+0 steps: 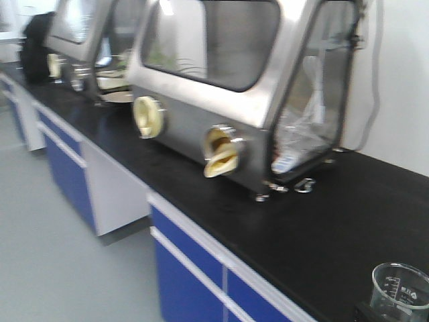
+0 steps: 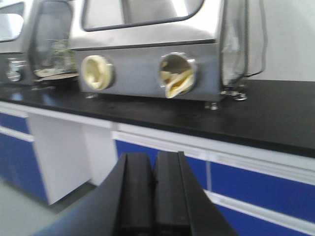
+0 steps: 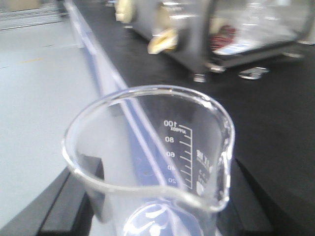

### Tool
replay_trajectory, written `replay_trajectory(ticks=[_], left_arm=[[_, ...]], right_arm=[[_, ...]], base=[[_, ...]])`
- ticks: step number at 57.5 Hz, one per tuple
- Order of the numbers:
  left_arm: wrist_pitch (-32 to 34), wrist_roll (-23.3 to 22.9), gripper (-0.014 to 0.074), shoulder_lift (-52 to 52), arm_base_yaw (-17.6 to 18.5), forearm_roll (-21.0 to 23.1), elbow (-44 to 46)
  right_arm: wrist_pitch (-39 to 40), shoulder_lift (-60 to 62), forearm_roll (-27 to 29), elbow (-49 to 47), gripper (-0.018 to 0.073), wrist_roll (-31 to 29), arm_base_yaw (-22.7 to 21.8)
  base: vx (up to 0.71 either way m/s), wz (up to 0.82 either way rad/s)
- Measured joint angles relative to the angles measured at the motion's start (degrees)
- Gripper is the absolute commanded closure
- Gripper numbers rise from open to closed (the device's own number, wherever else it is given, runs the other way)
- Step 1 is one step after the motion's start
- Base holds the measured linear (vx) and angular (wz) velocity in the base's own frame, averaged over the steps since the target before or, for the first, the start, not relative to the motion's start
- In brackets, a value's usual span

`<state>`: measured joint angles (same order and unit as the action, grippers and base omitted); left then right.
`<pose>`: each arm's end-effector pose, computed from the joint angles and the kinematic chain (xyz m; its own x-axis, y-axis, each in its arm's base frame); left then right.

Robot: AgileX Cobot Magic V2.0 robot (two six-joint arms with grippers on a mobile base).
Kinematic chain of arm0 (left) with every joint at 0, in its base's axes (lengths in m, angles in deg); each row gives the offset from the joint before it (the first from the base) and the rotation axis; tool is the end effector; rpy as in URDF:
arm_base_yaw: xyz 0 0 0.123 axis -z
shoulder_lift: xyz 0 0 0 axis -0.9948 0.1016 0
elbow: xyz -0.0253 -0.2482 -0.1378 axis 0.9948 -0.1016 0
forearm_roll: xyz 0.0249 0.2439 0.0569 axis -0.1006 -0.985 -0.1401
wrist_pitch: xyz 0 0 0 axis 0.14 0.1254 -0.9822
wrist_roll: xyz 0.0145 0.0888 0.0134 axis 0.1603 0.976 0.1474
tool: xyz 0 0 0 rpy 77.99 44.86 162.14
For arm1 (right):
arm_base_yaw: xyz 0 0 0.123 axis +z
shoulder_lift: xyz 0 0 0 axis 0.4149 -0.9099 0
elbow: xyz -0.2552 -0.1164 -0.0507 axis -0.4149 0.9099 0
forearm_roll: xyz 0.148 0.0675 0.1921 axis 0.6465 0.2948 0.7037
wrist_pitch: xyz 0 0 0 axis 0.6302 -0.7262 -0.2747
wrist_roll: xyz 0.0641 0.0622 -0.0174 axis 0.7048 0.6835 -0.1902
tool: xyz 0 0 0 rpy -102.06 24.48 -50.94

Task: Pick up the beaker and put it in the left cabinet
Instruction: 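Drive the base across the room carrying the beaker in the right gripper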

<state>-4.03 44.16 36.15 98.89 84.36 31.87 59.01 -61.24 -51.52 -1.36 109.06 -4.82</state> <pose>0.0549 -0.0145 0.2024 0.0713 0.0499 -0.9962 0.2502 0.9659 0.0662 0.1471 0.0530 0.2771 -0.2324 -0.1016 -0.9673 -0.3453 0.9384 -0.0156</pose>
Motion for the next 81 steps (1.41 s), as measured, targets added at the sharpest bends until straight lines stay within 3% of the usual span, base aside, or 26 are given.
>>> replay_trajectory(ticks=[30,81], left_arm=[[0.00,0.00,0.0595,0.00,0.00,0.00,0.00],[0.00,0.00,0.0595,0.00,0.00,0.00,0.00]], right_arm=[[0.06,0.00,0.00,0.00,0.0565,-0.05,0.00],[0.02,0.00,0.00,0.00,0.0565,-0.05,0.00]], base=[[0.00,0.65],[0.26,0.34]])
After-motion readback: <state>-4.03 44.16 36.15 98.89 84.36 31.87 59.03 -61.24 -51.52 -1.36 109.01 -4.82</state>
